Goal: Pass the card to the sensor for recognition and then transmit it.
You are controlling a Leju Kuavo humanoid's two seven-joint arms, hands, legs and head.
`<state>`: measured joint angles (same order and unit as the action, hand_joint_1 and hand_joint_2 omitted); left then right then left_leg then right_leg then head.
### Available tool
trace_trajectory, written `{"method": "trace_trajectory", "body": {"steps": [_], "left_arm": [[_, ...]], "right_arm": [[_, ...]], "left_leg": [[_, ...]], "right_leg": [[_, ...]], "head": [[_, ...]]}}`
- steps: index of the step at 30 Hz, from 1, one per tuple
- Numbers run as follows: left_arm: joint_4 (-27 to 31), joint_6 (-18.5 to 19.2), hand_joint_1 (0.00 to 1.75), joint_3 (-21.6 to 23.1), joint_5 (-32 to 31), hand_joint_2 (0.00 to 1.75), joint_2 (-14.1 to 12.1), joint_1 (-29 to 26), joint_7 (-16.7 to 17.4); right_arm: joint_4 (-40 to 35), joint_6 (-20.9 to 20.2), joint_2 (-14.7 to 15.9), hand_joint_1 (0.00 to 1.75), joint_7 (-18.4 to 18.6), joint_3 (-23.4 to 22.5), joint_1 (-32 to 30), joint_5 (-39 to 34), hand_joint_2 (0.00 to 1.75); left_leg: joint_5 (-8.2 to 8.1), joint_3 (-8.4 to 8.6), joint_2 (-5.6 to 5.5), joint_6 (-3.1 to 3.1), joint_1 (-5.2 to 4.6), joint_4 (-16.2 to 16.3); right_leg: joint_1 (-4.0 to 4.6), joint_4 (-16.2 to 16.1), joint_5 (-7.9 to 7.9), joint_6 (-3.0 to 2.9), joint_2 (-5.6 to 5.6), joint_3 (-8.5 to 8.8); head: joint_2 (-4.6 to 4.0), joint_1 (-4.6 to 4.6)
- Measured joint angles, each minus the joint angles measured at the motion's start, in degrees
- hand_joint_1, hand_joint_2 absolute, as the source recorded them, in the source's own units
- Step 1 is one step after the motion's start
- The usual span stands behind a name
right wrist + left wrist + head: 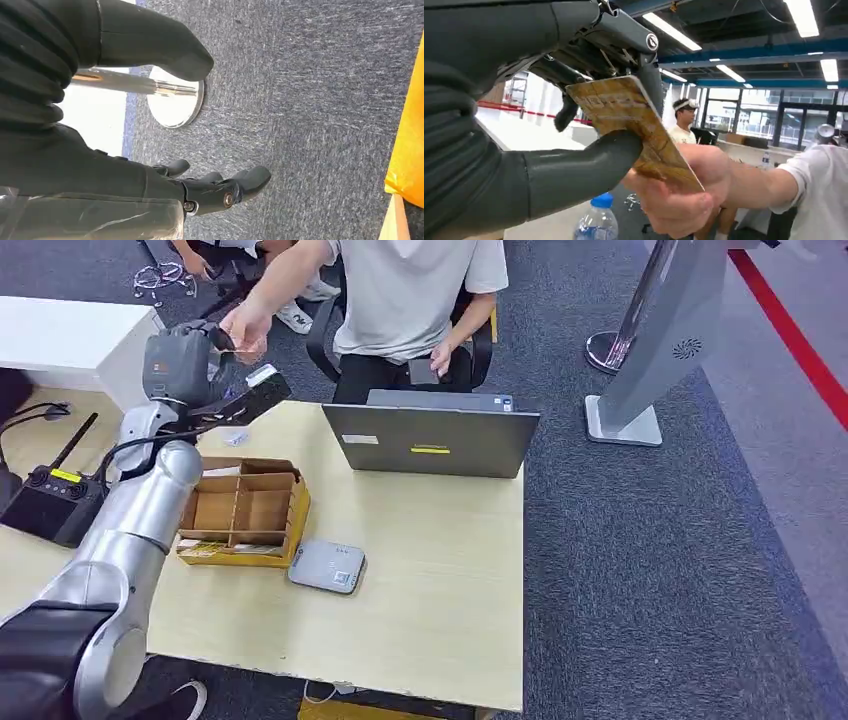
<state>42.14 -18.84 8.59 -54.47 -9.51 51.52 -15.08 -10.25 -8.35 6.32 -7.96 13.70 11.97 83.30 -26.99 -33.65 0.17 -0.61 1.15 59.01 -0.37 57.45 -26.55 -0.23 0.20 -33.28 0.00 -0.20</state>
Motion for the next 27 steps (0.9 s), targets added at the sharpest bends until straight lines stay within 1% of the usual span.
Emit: {"method": "trace_trajectory", "body": {"steps": [3,6,8,10,15,19,21,23,27], "left_arm": [[-0.3,0.8,1.75,0.0,0.7,1.75,0.0,0.0,-0.8],[-0.3,0.6,1.75,0.0,1.5,1.75,0.1,0.0,-2.2],[-0.3,0.5,1.75,0.0,1.7,1.75,0.2,-0.2,-2.6],[0.9,0.6,1.75,0.1,2.1,1.75,0.2,-1.1,-3.2],[11.4,-0.2,1.75,1.7,2.4,1.75,0.2,-8.1,-4.1],[22.9,-2.1,1.75,4.0,2.4,1.75,-0.4,-16.0,-4.9],[28.9,-3.0,1.75,5.4,2.5,1.75,-1.1,-20.3,-5.3],[33.6,-4.1,1.75,6.4,2.6,1.75,-1.9,-24.1,-5.9],[41.5,-6.4,1.75,7.5,3.9,1.75,-3.6,-31.7,-8.0]], "right_arm": [[0.0,0.0,0.0,0.00,0.0,0.0,0.0,0.0,1.75],[0.0,0.0,0.0,0.00,0.2,0.0,0.0,0.0,1.75],[0.0,0.0,0.0,0.00,0.2,0.0,0.0,0.0,1.75],[0.0,0.1,0.0,0.00,0.3,0.0,-0.1,-0.1,1.75],[0.0,1.2,0.0,0.00,0.9,-0.7,-0.9,-0.8,1.75],[0.0,2.1,0.0,0.00,1.2,-2.0,-2.1,-2.0,1.75],[0.0,2.4,0.1,0.00,1.3,-2.8,-2.7,-2.5,1.75],[0.0,2.6,0.2,0.00,1.4,-3.3,-3.3,-2.6,1.75],[0.0,3.1,0.4,0.00,1.4,-4.4,-4.2,-3.8,1.75]], "left_leg": [[0.00,0.00,0.00,0.00,0.00,0.0],[0.00,0.00,0.00,0.00,0.00,0.0],[0.00,0.00,0.00,0.00,0.00,0.0],[0.00,0.01,0.01,0.00,0.00,0.0],[-0.02,-0.03,-0.01,0.01,-0.01,0.0],[-0.09,-0.03,0.01,-0.01,-0.01,0.0],[-0.11,-0.04,0.00,-0.01,-0.01,0.0],[-0.12,-0.04,0.00,-0.03,-0.01,0.0],[-0.12,-0.04,0.03,-0.03,-0.01,-0.1]], "right_leg": [[0.00,0.0,0.00,0.00,0.00,0.00],[0.00,0.0,0.00,0.00,0.00,0.00],[0.00,0.0,0.00,0.00,0.00,0.00],[0.00,0.0,0.00,0.00,0.01,0.00],[0.00,0.0,-0.03,0.02,0.00,0.00],[-0.01,0.0,-0.07,0.03,0.01,-0.01],[-0.01,0.0,-0.08,0.03,0.00,-0.02],[-0.01,0.0,-0.09,0.03,0.01,-0.04],[-0.01,0.0,-0.10,0.02,0.02,-0.04]], "head": [[0.00,0.00],[0.00,0.00],[0.00,0.00],[0.00,-0.02],[0.00,0.00],[0.00,0.00],[0.00,0.00],[0.00,-0.02],[0.00,-0.04]]}}
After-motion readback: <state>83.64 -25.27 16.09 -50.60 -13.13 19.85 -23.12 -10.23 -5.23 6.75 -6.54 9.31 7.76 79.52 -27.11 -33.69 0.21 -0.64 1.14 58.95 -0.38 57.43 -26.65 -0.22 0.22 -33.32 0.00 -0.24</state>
